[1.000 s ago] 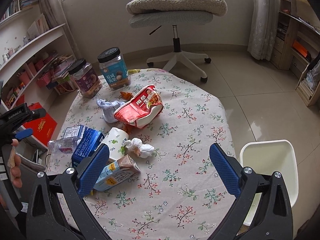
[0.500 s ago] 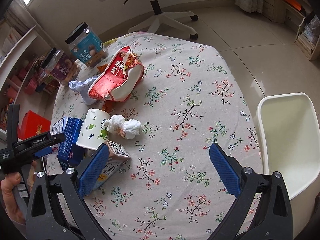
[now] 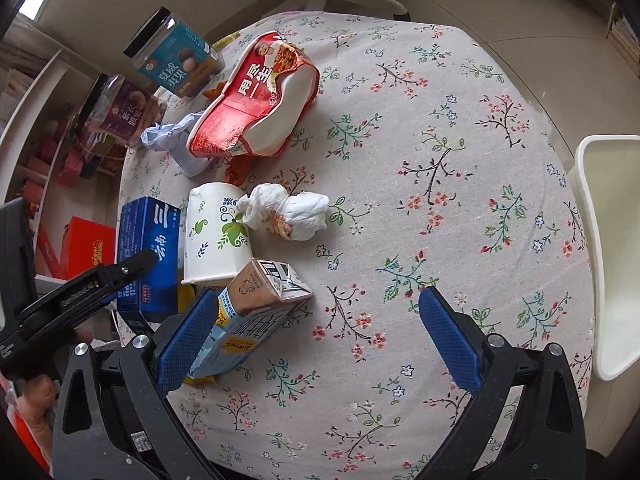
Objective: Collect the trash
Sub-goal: 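Grasp the blue box with the left tool while the right tool grasps the milk carton, then carry both items over the white bin and open both tools to drop them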
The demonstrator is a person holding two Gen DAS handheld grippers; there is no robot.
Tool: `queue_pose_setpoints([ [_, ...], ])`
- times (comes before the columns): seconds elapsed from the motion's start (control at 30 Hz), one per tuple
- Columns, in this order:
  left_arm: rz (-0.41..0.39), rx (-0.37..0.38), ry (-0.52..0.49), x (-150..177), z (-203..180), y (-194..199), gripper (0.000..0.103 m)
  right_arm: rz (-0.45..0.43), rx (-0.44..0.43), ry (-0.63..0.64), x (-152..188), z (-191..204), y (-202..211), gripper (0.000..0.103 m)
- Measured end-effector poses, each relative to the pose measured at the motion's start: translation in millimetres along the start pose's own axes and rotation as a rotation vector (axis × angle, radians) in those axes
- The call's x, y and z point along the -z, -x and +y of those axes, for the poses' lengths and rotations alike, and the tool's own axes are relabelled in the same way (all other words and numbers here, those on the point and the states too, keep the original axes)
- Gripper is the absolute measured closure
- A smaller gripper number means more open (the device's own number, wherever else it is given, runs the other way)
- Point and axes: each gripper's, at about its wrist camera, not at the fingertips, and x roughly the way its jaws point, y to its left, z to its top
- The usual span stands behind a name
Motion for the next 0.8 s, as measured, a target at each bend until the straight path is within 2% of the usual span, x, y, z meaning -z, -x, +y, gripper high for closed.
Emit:
queue_pose_setpoints([
  [0.13,-0.214,0.032,-0.045,7.3,-3.9,56.5,0.046,0.059,-0.038,-0.009,9.0,20.2,-18.3,0.007],
  [0.2,-0.291,0.023,-0.051,4.3,-3.3,70.8,0.046,0.071,-0.042,-0.025,12.8,30.1,-26.8,0.007],
  [0.3,-0.377,0.000,-0.058,0.8,-4.3,84.7,0.046,0.077,-0.037,-0.053,15.7,42.4,-37.8,0.007],
  [0.4,-0.400,0.000,-0.068,-2.3,-5.5,87.6,0.045,0.084,-0.009,-0.068,18.3,48.4,-50.1,0.009],
  [0.5,-0.397,-0.003,-0.067,-1.7,-1.9,88.0,0.045,0.116,-0.003,-0.066,21.9,46.2,-63.3,0.035],
  [0.53,-0.394,-0.002,-0.066,-1.4,-1.4,87.3,0.045,0.112,0.018,-0.052,22.6,45.8,-63.5,0.049],
  [0.57,-0.393,0.000,-0.066,-1.1,-0.2,86.1,0.045,0.096,0.020,-0.034,23.1,45.7,-60.8,0.058],
  [0.6,-0.395,0.001,-0.066,-1.6,0.7,85.4,0.045,0.089,0.010,-0.024,22.4,45.7,-58.0,0.061],
  [0.63,-0.399,-0.001,-0.065,-1.1,1.6,84.8,0.045,0.081,-0.001,-0.017,21.3,46.0,-54.0,0.070],
  [0.8,-0.424,-0.002,-0.066,1.4,0.1,85.2,0.045,-0.080,-0.022,0.097,10.3,58.4,-12.4,0.072],
])
